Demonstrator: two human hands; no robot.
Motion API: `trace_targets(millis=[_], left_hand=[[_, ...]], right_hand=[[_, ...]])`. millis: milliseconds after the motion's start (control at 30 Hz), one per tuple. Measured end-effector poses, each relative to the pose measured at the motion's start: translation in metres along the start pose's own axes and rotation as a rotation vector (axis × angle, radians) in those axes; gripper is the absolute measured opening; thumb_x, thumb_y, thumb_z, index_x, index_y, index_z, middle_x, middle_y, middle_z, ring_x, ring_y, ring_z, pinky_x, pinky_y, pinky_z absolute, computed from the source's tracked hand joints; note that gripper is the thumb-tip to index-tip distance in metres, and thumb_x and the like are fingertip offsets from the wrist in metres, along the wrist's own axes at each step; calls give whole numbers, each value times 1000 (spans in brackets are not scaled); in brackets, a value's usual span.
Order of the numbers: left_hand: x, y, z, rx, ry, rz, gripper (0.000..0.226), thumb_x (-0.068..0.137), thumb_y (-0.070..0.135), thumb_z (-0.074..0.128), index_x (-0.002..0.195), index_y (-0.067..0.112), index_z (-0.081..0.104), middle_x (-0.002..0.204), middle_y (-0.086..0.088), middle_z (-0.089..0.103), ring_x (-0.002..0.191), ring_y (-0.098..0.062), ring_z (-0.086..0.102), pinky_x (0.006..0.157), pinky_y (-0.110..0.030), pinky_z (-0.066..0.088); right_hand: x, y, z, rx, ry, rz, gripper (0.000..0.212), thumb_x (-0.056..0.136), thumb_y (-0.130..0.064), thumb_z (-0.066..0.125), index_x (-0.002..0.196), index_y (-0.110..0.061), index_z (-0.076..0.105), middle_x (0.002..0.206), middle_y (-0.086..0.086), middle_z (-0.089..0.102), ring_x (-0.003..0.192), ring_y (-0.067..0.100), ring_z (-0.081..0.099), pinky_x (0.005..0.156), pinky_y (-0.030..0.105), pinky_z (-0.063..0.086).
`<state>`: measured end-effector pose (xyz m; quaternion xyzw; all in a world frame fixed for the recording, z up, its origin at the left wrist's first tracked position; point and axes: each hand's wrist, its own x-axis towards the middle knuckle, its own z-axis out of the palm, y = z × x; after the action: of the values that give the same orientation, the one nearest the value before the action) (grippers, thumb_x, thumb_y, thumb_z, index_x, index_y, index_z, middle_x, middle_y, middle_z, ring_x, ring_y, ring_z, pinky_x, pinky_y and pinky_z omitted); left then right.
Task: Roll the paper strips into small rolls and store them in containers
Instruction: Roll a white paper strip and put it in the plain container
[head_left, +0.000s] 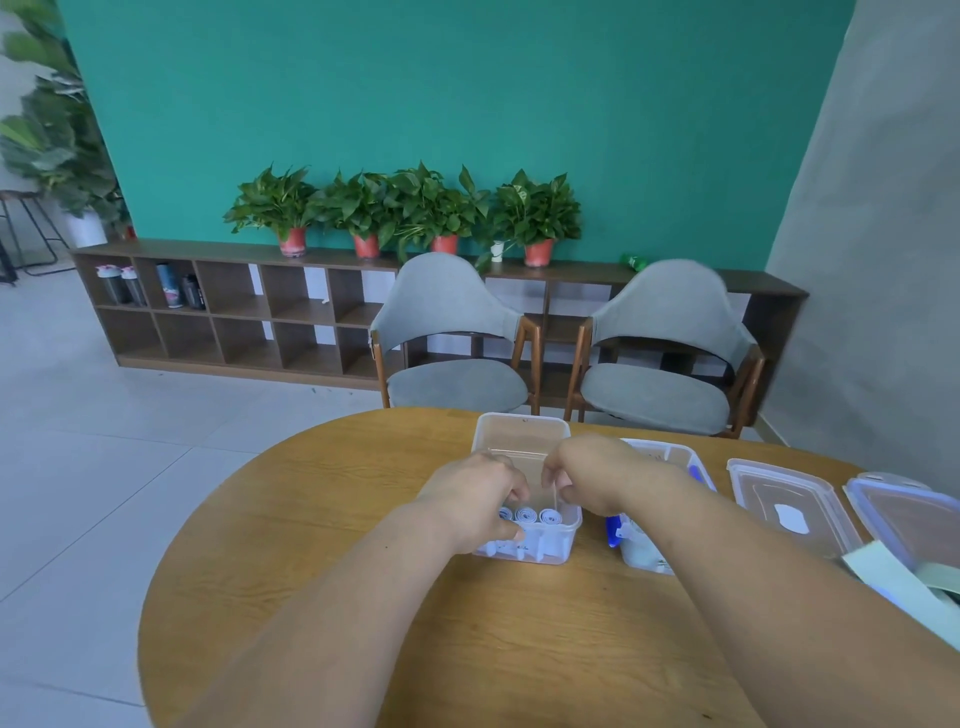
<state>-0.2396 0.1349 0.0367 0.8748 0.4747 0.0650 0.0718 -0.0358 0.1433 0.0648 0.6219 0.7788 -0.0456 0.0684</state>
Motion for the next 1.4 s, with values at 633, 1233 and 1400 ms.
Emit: trace_targets(millis=[633,1233,1400], left_hand=[[-20,125,-31,51,52,178,46,87,48,77,129,36,66,128,6,62,118,-19,58,95,-39,52],[-29,263,36,17,-38,379,46,94,42,72,138,34,60,137,5,59,133,-20,52,105,-40,49],[-30,286,67,72,-139,353,59,99,46,65,153,32,47,158,-2,41,149,-27,35,120,-41,34]], right_hand=[[-154,59,-50,49,103,160,33,92,-22,56,114,-40,72,100,-16,72,99,13,62,88,33,56],[-282,155,24,126,92,366,27,97,-24,58,114,-38,72,107,-19,71,96,8,60,64,11,36],[-289,168,52,167,82,394,31,94,-27,66,122,-41,70,117,-18,68,112,11,63,78,25,52]])
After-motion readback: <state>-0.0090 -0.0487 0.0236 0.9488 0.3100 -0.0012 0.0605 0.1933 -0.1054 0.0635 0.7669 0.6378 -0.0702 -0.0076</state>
